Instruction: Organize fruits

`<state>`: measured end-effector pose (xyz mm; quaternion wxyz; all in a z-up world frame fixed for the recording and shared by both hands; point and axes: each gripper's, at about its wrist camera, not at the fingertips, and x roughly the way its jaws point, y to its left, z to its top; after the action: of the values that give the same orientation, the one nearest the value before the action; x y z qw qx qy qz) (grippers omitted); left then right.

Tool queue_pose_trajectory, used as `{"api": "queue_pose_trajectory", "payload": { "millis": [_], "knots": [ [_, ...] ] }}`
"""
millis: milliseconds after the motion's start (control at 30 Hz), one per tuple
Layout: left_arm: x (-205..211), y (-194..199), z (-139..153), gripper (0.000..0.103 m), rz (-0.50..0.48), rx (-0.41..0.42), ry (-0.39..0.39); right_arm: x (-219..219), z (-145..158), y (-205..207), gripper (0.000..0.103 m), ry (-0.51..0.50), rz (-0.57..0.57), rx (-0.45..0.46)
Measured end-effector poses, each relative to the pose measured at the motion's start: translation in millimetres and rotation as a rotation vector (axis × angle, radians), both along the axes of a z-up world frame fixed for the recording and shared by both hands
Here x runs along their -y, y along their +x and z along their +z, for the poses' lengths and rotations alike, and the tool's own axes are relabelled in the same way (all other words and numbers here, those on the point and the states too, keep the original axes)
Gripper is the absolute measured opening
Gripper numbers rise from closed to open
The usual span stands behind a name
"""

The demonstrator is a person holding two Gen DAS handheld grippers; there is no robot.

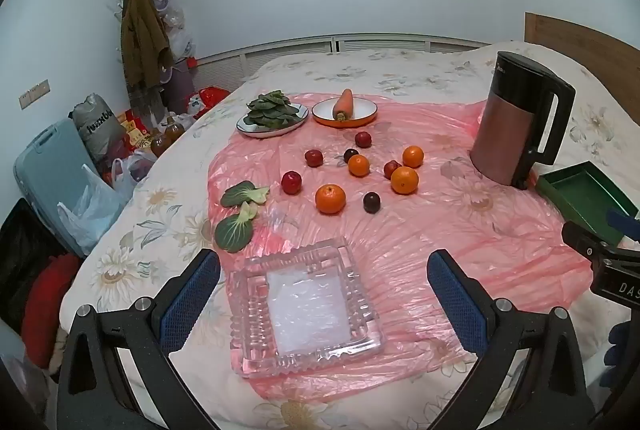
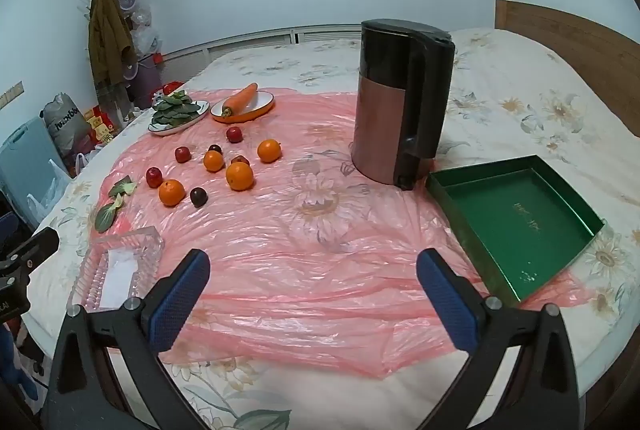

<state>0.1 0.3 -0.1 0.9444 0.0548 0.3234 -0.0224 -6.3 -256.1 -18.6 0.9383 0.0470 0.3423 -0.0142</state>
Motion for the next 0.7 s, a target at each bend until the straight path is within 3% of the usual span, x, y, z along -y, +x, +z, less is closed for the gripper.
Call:
{"api": "queue_pose_trajectory", "payload": {
  "millis": [700],
  "knots": [
    [2.6,3.5,-8.3,0.102,-0.007,-0.018,-0.01,-4.8,-7.1,6.9,0.103,0.001,0.006,-0.009]
  ]
}}
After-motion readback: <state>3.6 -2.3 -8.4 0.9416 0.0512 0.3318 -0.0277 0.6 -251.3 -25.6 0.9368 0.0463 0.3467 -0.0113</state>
